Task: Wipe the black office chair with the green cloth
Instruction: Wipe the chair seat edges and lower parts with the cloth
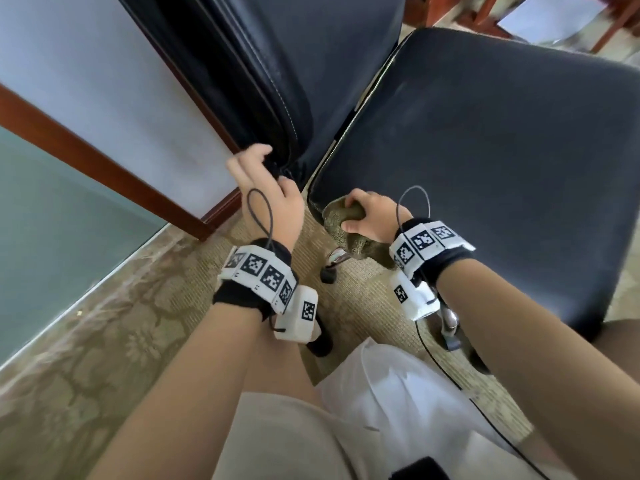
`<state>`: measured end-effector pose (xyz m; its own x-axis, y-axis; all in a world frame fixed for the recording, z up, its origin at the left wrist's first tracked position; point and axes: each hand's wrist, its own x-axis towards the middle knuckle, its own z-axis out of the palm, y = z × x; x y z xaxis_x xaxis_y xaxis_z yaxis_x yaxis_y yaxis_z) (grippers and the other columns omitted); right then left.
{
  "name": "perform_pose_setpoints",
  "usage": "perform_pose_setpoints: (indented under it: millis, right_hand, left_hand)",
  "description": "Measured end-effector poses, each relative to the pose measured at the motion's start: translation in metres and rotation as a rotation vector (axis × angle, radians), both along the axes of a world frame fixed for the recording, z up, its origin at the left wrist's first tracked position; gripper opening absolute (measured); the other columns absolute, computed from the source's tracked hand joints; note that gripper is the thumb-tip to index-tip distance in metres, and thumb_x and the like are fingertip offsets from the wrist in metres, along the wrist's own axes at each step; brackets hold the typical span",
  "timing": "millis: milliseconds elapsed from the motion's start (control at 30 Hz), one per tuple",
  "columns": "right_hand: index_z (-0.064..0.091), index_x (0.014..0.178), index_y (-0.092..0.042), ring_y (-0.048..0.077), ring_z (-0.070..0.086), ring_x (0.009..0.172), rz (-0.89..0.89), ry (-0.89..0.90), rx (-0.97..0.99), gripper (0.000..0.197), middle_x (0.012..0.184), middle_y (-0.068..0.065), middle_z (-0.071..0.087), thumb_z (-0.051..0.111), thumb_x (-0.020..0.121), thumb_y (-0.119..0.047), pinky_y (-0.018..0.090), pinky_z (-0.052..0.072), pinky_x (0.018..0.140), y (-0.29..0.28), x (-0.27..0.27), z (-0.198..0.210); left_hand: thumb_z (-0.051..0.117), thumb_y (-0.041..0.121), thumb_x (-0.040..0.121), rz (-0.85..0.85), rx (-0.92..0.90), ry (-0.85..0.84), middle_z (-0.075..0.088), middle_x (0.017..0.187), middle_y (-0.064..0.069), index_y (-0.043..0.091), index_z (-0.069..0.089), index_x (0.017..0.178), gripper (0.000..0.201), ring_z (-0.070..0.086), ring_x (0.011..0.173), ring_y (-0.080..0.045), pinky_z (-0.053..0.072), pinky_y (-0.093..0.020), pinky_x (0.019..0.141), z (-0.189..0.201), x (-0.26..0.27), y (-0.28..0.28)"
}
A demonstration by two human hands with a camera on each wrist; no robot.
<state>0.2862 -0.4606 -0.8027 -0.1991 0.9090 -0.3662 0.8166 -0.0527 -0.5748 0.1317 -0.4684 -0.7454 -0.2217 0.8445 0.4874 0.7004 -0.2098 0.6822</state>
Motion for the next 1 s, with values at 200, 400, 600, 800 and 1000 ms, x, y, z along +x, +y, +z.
perform_pose_setpoints:
  millis: [200,400,600,800,1000]
  right_hand:
    - [0.054,0.123,-0.035,0.023,0.035,0.112,0.109,-0.279,0.154,0.048,0.108,0.001,0.038,0.054,0.082,-0.06,0.037,0.034,0.093,0.009,0.007,0.001]
    - [0.047,0.134,-0.038,0.022,0.04,0.119,0.096,-0.126,0.036,0.05,0.112,0.0,0.052,0.057,0.086,-0.048,0.038,0.024,0.099,0.003,0.027,-0.003]
    - [0.047,0.136,-0.032,0.02,0.055,0.11,0.07,-0.16,0.088,0.052,0.109,-0.001,0.066,0.06,0.086,-0.043,0.029,0.029,0.089,-0.002,0.027,0.004]
    - [0.042,0.139,-0.026,0.021,0.056,0.104,0.006,-0.06,-0.093,0.048,0.101,0.003,0.063,0.054,0.093,-0.029,0.026,0.034,0.088,-0.012,0.091,0.026]
    - [0.052,0.132,-0.017,0.032,0.048,0.116,-0.252,-0.25,-0.095,0.042,0.116,0.017,0.057,0.057,0.091,-0.023,0.031,0.033,0.099,-0.04,0.188,0.022]
  left_hand:
    - [0.045,-0.005,0.086,-0.217,-0.549,0.085,0.057,0.093,-0.005,0.005,0.06,0.096,0.02,0.051,0.082,-0.014,0.037,-0.018,0.072,-0.034,0.01,0.001]
    - [0.054,0.002,0.087,-0.307,-0.881,0.034,0.055,0.117,-0.008,0.005,0.052,0.117,0.03,0.053,0.106,-0.019,0.03,-0.011,0.074,-0.05,0.031,-0.006]
    - [0.06,0.005,0.084,-0.357,-0.951,0.042,0.028,0.133,-0.013,0.004,0.033,0.131,0.054,0.045,0.115,-0.026,0.034,-0.016,0.084,-0.05,0.053,-0.016]
    - [0.071,0.035,0.079,-0.373,-0.92,0.213,0.01,0.146,-0.014,0.007,0.01,0.149,0.097,0.018,0.135,-0.027,0.018,-0.027,0.111,-0.06,0.07,-0.031]
    - [0.058,0.043,0.089,-0.174,-0.888,0.149,-0.018,0.154,-0.017,0.02,0.003,0.152,0.086,0.002,0.143,-0.035,0.014,-0.04,0.114,-0.072,0.098,-0.032]
